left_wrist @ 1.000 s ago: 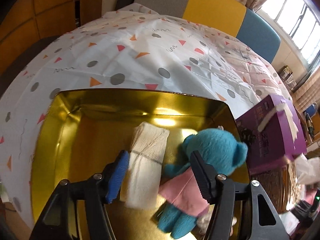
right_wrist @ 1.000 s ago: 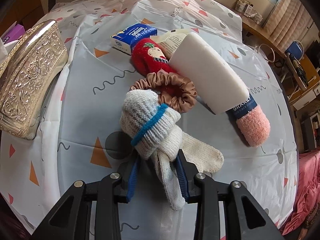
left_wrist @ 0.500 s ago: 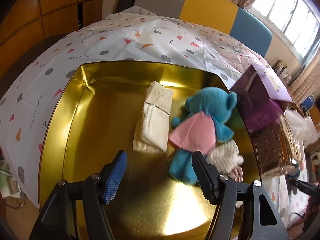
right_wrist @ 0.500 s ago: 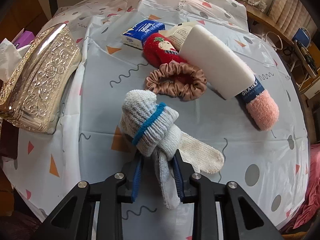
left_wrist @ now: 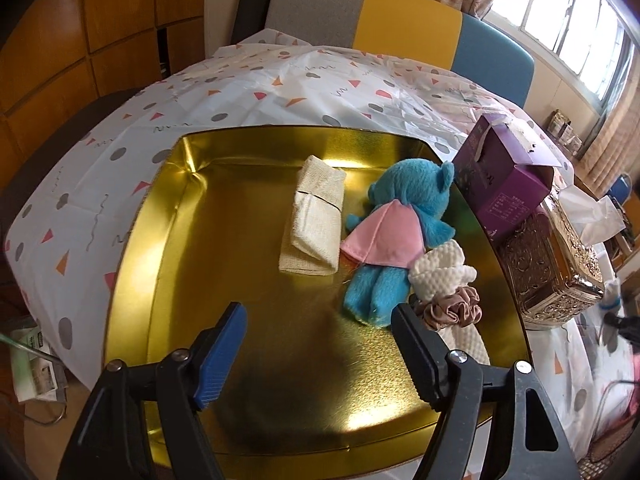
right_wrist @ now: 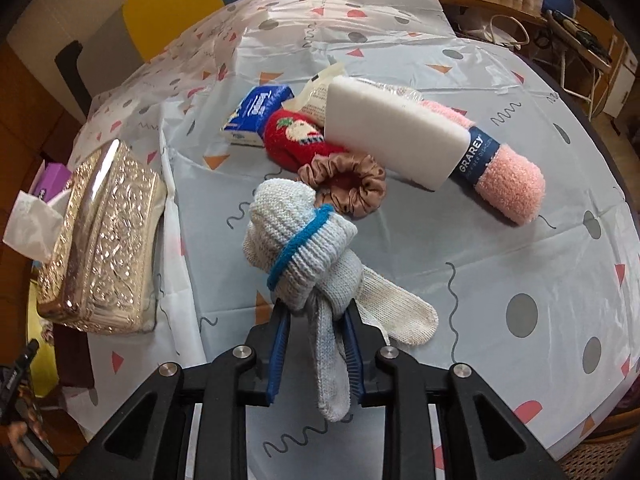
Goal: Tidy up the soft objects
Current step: 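Lift the white knit glove, carry it into the tray, open the right gripper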
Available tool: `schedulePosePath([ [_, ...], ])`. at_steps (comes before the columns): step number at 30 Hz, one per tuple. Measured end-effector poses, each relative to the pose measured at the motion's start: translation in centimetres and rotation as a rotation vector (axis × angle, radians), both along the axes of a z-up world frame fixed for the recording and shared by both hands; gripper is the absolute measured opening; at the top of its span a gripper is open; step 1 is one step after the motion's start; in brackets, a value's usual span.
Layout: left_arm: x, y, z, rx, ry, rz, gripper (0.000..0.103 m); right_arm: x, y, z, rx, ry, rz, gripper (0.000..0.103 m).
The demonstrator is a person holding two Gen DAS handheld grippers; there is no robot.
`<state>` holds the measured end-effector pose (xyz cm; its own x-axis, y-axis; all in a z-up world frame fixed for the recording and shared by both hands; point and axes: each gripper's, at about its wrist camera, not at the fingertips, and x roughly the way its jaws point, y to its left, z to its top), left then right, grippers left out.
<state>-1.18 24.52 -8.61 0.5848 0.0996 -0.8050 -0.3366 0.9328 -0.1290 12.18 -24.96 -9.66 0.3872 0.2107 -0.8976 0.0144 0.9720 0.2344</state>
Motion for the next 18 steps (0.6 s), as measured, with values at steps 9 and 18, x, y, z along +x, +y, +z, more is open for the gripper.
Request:
schedulePosePath([
  [9, -1.2, 0.5, 0.6, 0.017, -0.017, 0.021, 0.079, 3.1, 4.2, 7.0, 0.035, -0.148, 0.027, 0.025],
  [18, -2.4, 1.8, 0.7, 0.006, -0.028, 0.052, 0.079, 7.8, 14.5, 13.6, 0.037, -0.258, 0.174, 0.025],
])
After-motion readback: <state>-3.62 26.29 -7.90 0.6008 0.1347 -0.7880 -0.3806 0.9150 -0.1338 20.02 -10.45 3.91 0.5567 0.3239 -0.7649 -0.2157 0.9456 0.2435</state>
